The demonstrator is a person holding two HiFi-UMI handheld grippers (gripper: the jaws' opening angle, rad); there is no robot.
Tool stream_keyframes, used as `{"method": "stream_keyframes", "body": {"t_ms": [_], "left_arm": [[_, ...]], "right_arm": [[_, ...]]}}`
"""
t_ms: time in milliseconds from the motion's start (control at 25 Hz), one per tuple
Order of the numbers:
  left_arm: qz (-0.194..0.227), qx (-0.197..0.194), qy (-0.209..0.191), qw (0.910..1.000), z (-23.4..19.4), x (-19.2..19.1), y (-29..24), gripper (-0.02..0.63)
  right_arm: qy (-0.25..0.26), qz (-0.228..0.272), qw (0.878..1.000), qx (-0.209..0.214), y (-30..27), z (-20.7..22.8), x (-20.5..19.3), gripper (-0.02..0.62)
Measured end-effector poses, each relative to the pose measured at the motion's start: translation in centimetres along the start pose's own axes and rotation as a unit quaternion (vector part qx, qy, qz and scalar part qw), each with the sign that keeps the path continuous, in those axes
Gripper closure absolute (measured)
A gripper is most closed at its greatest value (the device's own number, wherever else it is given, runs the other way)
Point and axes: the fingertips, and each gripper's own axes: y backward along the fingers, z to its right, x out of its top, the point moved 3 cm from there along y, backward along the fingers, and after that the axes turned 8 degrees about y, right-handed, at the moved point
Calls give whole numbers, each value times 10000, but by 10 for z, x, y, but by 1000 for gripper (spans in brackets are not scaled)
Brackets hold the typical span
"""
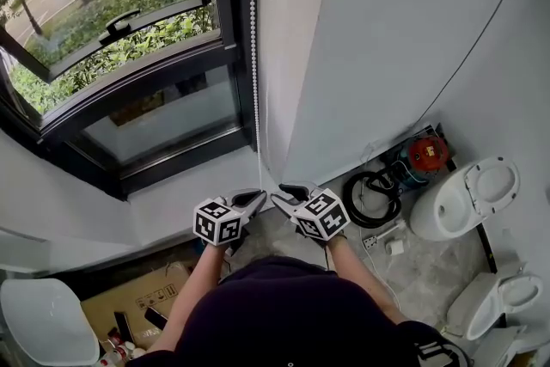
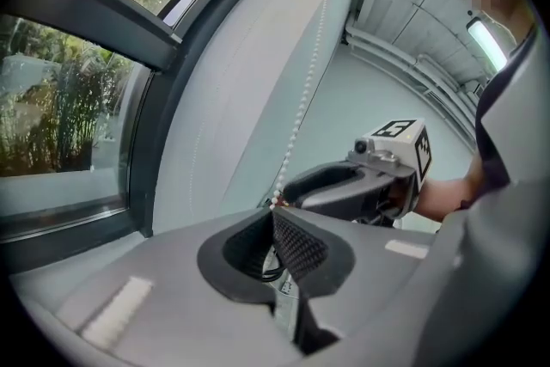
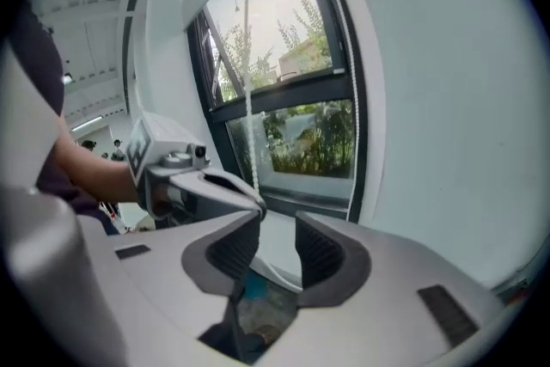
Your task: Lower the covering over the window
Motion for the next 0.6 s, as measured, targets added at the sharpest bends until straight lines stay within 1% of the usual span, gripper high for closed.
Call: {"method": "stream_keyframes", "body": {"t_ms": [80, 160, 360, 480, 600], "left_arm": [[-1, 4, -4, 10000, 0, 0, 0, 594], [-6, -4, -6, 10000, 1, -1, -1, 594], [5, -27, -2, 10000, 2, -2, -1, 594], [19, -22, 8, 10000, 2, -2, -1, 594], [38, -15, 19, 10000, 2, -2, 1, 594]], "right_arm": [[5, 415, 9991, -51, 14, 1, 25, 500], [133, 782, 9968, -121, 26, 0, 50, 502], [560, 1454, 9875, -232, 50, -5, 107, 502], [746, 1717, 9820, -246, 56, -10, 132, 502], [840, 1741, 9805, -358, 51, -10, 144, 502]]}}
